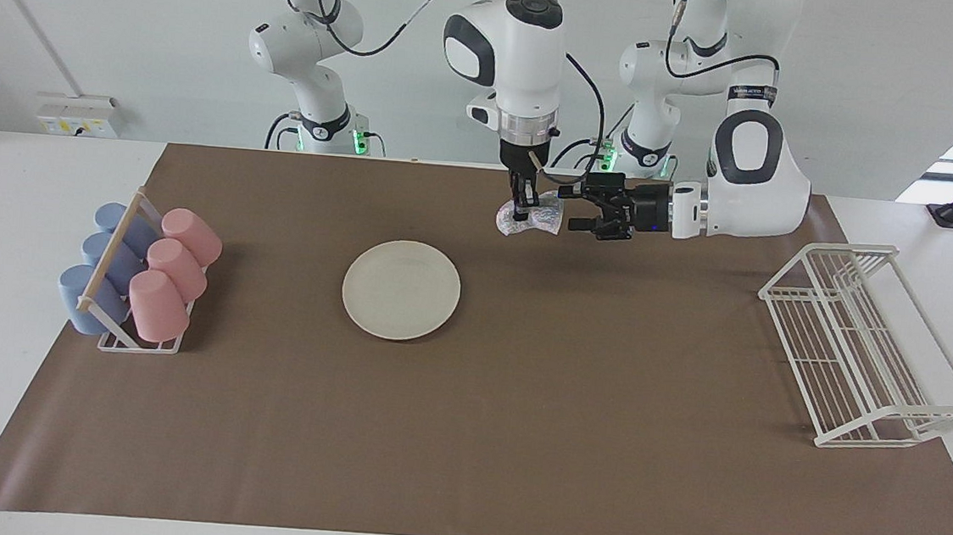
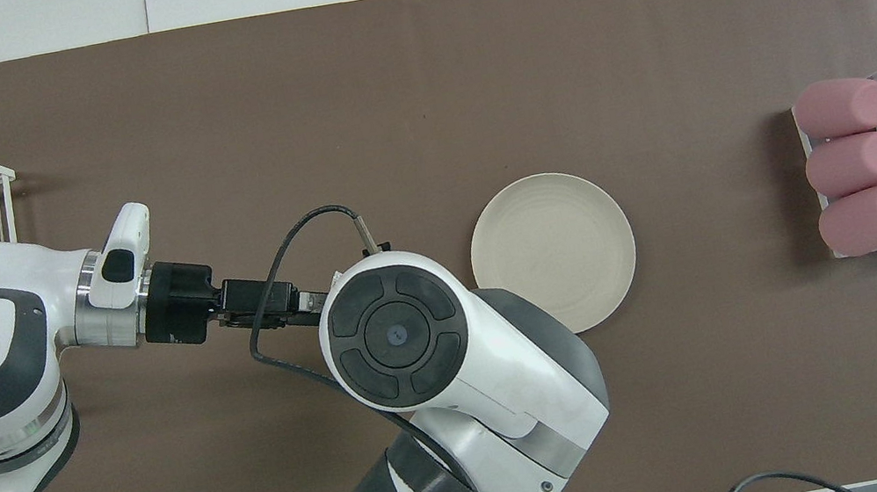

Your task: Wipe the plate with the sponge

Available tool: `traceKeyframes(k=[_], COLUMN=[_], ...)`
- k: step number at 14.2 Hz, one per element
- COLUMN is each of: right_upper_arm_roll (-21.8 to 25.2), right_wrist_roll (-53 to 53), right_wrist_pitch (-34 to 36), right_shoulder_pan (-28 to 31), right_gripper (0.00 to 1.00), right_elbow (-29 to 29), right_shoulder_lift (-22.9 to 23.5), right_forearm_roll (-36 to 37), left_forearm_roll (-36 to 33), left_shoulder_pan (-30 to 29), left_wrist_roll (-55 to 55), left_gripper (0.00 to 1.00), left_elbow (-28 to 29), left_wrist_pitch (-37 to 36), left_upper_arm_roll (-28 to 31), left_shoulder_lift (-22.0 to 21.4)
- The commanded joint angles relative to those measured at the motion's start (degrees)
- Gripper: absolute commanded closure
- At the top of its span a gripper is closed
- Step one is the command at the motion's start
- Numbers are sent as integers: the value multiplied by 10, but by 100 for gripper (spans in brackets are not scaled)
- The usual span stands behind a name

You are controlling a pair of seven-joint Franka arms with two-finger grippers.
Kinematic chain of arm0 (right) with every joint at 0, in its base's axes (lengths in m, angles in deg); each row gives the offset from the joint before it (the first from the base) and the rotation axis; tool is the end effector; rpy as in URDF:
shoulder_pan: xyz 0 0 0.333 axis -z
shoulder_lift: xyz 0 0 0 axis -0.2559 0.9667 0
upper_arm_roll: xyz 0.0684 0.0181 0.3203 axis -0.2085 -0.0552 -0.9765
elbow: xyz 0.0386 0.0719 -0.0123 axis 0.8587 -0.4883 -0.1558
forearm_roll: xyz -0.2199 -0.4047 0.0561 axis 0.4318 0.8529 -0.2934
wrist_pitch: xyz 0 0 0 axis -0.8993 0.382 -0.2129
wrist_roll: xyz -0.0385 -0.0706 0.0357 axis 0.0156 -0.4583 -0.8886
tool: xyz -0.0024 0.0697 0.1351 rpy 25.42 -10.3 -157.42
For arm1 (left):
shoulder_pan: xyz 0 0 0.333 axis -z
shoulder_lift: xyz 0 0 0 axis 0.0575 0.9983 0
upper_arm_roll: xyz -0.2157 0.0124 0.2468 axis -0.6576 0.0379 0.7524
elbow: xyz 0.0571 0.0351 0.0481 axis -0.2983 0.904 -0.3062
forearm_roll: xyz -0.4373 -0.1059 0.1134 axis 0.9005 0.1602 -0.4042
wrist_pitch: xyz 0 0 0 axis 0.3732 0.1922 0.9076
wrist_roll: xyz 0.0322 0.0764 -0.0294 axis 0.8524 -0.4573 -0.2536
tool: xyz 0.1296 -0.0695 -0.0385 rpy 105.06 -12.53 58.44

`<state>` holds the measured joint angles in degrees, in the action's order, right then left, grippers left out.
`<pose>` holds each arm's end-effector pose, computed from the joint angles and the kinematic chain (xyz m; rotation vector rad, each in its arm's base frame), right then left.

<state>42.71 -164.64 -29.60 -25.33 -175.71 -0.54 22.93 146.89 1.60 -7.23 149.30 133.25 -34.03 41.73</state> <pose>0.5189 0.4905 0.4475 -2.2974 1.9782 -0.0143 0.5376 -0.2420 0.3849 1.9319 -0.1796 -0.2815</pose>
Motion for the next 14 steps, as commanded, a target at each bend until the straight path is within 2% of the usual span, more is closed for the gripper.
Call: traceKeyframes(k=[1, 2, 3, 12, 14], right_upper_arm_roll=[-3, -3, -3, -3, -3], right_wrist_roll=[-7, -7, -7, 3, 32], right_wrist_pitch=[7, 7, 7, 11, 5], right_shoulder_pan=[3, 3, 4, 6, 5], right_gripper=[100, 100, 100, 100, 0], right_elbow=[18, 18, 17, 11, -8], right_shoulder_lift=[11, 11, 11, 10, 0], right_forearm_roll=[9, 9, 9, 10, 7], left_forearm_roll=[12, 13, 13, 14, 14], left_shoulder_pan=[10, 10, 10, 9, 9], left_wrist_roll=[11, 11, 10, 3, 3], left_gripper=[56, 88, 100, 100, 100], left_elbow=[18, 18, 20, 30, 30], left_wrist_pitch=[17, 18, 18, 21, 19], left_upper_arm_roll=[7, 7, 7, 8, 8], left_shoulder_lift=[-17, -18, -18, -22, -22])
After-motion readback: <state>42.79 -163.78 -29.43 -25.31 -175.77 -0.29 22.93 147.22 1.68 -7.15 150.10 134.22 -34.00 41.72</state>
